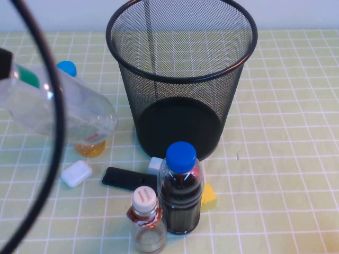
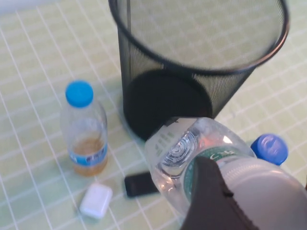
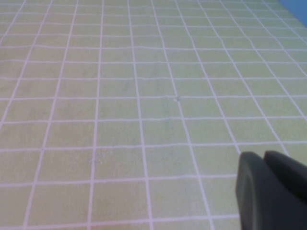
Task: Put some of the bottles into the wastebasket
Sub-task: Place the bottle in the trash can
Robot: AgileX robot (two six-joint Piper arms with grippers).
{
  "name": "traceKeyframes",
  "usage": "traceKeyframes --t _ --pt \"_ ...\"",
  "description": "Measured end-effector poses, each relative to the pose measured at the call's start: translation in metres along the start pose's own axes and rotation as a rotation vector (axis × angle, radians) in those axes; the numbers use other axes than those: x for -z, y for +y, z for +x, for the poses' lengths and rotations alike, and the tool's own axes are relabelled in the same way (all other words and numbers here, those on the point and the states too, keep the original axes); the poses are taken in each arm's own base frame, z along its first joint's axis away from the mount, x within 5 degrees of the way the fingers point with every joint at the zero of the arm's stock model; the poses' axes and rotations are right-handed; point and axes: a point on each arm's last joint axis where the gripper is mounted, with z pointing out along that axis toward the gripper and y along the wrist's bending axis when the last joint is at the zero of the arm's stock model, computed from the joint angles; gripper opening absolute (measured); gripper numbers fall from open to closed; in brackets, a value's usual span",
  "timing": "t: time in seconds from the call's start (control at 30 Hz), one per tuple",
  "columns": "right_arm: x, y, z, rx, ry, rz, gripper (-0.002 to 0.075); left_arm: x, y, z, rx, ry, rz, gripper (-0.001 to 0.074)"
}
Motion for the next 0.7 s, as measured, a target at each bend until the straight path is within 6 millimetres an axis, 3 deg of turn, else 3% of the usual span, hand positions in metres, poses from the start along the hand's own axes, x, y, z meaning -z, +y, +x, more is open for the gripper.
traceKeyframes --t 0.2,0.33,0.5,0.7 --pt "0.0 0.0 0.0 0.0 0.0 0.0 -0.0008 0.032 -0.004 -0.013 -0.01 -0.133 0.011 0.0335" --pt "0.0 0.0 0.0 0.002 0.0 0.001 -0.0008 0.032 -0.006 -0.032 -0.033 -0.22 0.018 0.0335" --pt "0.0 0.0 0.0 0.002 0.0 0.001 -0.0008 0.011 -0.007 -0.059 -0.058 -0.273 0.033 0.0335" --pt "0.0 0.0 0.0 0.002 0.0 0.001 -0.0008 -0.056 -0.006 -0.094 -0.074 -0.201 0.041 0.0335"
